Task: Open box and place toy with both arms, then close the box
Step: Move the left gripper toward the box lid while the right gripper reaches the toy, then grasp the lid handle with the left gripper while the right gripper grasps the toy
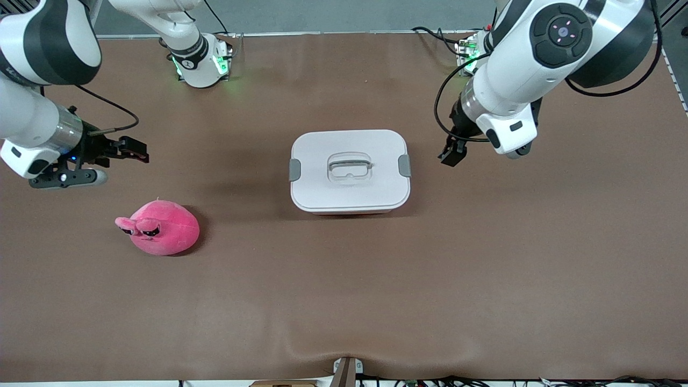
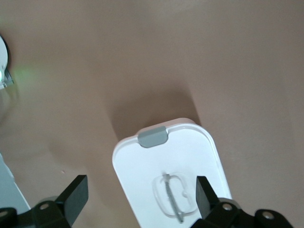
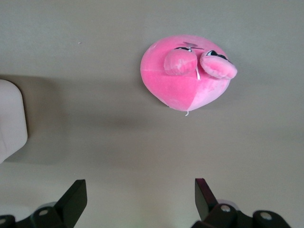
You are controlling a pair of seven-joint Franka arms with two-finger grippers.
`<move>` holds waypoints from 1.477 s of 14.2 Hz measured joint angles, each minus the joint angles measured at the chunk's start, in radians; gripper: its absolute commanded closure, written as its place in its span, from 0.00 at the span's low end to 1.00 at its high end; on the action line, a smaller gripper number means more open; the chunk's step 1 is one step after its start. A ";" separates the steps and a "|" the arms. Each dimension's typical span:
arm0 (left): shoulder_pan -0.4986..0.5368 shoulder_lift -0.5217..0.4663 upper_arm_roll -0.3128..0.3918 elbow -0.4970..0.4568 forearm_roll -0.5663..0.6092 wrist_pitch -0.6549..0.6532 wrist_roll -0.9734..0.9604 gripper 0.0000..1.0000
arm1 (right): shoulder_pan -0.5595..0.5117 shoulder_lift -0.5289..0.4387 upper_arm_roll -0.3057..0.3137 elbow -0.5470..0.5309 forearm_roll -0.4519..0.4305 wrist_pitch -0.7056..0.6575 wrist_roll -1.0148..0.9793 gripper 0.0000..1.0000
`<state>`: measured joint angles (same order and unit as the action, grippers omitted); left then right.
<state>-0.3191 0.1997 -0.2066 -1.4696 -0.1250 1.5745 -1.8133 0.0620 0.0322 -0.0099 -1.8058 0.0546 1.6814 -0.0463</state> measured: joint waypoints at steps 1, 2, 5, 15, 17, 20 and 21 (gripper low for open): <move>-0.013 0.010 0.000 0.000 0.000 0.017 -0.054 0.00 | 0.002 0.012 0.000 0.000 0.000 0.006 0.000 0.00; -0.031 0.022 0.000 -0.001 0.001 0.031 -0.104 0.00 | 0.003 0.023 0.000 -0.001 0.000 0.015 0.000 0.00; -0.110 0.070 0.000 -0.003 0.038 0.051 -0.253 0.00 | 0.012 0.049 0.000 -0.001 0.000 0.035 -0.015 0.00; -0.196 0.159 -0.001 -0.010 0.054 0.179 -0.433 0.00 | 0.020 0.174 -0.002 -0.002 -0.055 0.225 -0.100 0.00; -0.216 0.170 -0.002 -0.017 0.054 0.200 -0.436 0.00 | 0.020 0.189 -0.004 -0.002 -0.061 0.242 -0.106 0.00; -0.234 0.185 -0.001 -0.026 0.055 0.229 -0.446 0.00 | 0.020 0.190 -0.006 -0.001 -0.071 0.274 -0.157 0.00; -0.240 0.192 -0.001 -0.028 0.056 0.239 -0.448 0.00 | 0.020 0.193 -0.008 -0.001 -0.078 0.291 -0.187 0.00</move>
<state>-0.5587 0.3919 -0.2081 -1.4976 -0.0689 1.8134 -2.2610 0.0818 0.2257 -0.0178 -1.8072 -0.0233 1.9719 -0.2335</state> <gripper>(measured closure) 0.000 0.000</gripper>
